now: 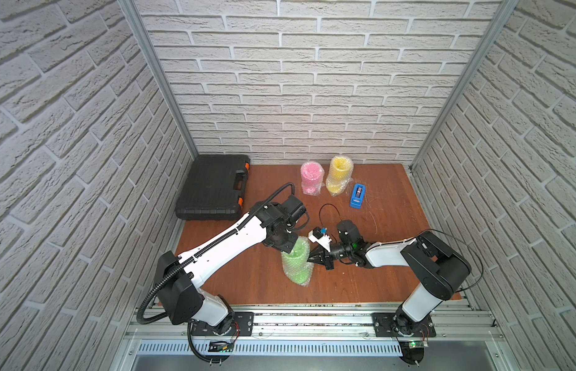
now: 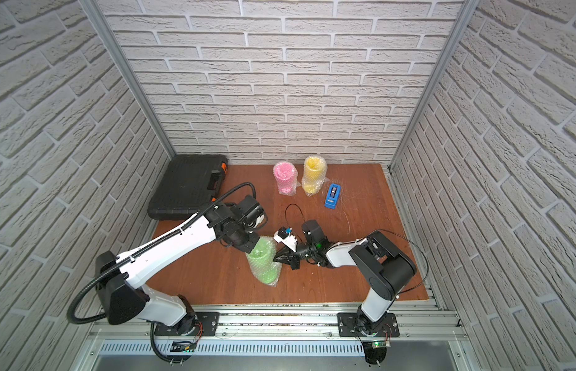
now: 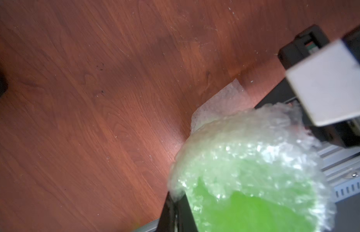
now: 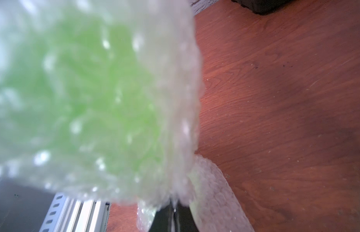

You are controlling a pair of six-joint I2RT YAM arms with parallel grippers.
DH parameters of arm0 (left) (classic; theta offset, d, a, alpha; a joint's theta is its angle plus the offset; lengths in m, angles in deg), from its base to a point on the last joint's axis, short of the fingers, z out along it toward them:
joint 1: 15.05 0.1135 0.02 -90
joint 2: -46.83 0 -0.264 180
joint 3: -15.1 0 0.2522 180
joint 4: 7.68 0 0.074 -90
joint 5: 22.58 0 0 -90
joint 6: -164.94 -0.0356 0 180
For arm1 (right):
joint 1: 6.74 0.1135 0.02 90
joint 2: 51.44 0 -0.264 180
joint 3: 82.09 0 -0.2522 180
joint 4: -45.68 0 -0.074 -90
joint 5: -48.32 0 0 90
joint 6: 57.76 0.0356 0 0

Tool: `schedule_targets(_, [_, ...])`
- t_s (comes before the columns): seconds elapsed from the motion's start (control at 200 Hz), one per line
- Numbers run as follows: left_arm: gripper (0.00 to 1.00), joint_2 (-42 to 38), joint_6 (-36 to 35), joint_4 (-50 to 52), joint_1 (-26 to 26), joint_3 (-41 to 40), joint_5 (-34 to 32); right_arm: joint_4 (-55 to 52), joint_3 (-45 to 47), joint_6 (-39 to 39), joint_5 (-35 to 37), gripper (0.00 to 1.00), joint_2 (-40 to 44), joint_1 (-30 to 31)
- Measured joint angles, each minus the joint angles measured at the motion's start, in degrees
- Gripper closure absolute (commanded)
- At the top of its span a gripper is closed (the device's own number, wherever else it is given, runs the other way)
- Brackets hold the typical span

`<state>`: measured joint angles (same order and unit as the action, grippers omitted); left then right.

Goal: Wrap wine glasses in bubble wrap
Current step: Pick up the bubble wrap from the center of the board.

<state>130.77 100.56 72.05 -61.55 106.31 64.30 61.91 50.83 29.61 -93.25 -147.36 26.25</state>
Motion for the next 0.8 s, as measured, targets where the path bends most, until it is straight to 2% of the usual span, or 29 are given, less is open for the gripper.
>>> schedule_targets(0.14, [1.00,-0.1,0.0,-0.6,3.0,-0.5,0.9,-6.3,-0.5,-0.2,3.6,0.71,4.0,0.0])
schedule_targets(0.23, [1.00,-0.1,-0.1,-0.6,5.8,-0.5,1.0,-12.4,-1.8,0.1,7.2,0.53,8.0,-0.3])
schedule_targets(0.3, [1.00,0.0,-0.5,-0.5,7.8,0.0,0.8,-17.7,-3.6,0.5,10.0,0.46,11.5,-0.7])
schedule_targets(0.5, [1.00,3.3,-4.1,0.0,12.5,5.9,-0.5,-32.3,-9.9,2.1,19.7,0.46,19.9,-2.6])
schedule_targets(0.8, [1.00,13.6,-10.0,-3.2,21.2,20.0,0.0,-46.7,-12.6,2.9,29.9,0.48,27.5,-4.8])
